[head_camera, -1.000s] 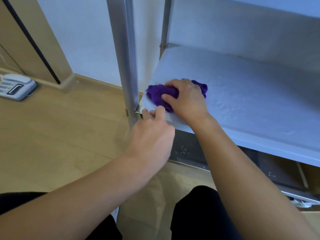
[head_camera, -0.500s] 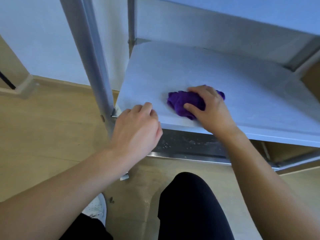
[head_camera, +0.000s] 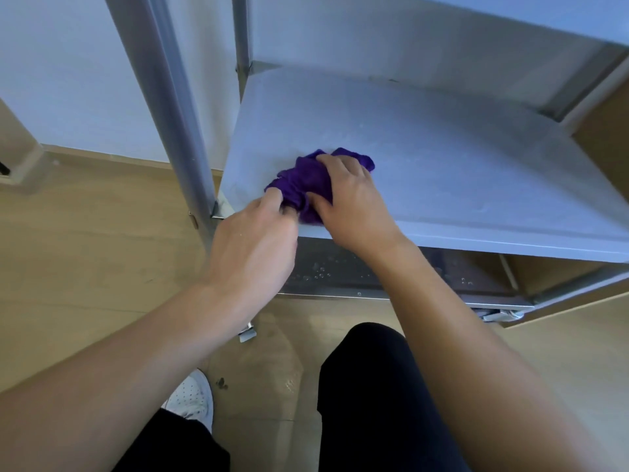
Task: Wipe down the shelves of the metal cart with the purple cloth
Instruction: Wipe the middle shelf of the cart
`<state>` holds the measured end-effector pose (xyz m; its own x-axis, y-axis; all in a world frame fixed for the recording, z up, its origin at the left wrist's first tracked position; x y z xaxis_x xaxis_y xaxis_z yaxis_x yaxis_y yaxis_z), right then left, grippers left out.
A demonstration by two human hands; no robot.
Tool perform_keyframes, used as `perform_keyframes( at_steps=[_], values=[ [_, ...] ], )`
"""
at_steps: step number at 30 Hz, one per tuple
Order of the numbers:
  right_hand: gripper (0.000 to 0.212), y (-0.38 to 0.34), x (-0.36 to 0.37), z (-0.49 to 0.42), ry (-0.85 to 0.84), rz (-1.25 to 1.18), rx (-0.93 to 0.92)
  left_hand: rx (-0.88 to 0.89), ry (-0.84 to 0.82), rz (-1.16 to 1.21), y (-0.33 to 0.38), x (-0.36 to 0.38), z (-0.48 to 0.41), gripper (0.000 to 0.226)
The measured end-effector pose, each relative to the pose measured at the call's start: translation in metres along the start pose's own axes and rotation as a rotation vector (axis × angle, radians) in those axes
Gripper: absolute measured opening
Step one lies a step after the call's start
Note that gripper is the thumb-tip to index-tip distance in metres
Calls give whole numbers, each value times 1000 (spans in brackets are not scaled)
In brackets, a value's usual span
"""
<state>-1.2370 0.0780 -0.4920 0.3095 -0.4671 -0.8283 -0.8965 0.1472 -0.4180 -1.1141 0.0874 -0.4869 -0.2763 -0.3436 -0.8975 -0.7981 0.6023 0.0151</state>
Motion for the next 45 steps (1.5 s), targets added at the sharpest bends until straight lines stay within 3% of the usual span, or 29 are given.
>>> perform_keyframes(
  at_steps=[12,18,21,24,28,35,38,41,45],
  values=[
    [54,87,-60,4,35,2,237,85,90,91,13,3,-20,30],
    [53,94,-55,-1,-36,-49,359,89,78,96,16,14,-36,33],
    [70,98,-45,-5,33,-62,459,57,66,120,11,20,-42,34],
    [76,97,-37,-11,98,157,418,62,40,108,12,28,-44,30],
    [71,94,-19,-36,60,221,376,83,51,71,13,33,-43,30],
    [35,30,27,-90,36,-36,68,85,148,91,6,26,-44,33],
    [35,34,27,-96,-1,21,12,48,161,151,2,26,-49,32],
    [32,65,13,-97,-14,208,65,24,155,174,-1,31,-58,31],
    [36,100,-2,-98,27,196,171,-8,164,243,-7,36,-66,30]
  ],
)
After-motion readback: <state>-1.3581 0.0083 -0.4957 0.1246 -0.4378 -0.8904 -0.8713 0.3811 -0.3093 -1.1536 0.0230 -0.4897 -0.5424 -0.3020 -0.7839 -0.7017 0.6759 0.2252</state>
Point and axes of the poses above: each hand's wrist, its own z-axis away from the middle knuckle, its own x-axis out of the palm, y = z × x, the point moved 9 cm from there along -z, towards the middle knuckle, and after that the axes turned 13 degrees about y, right-handed, at the moved point
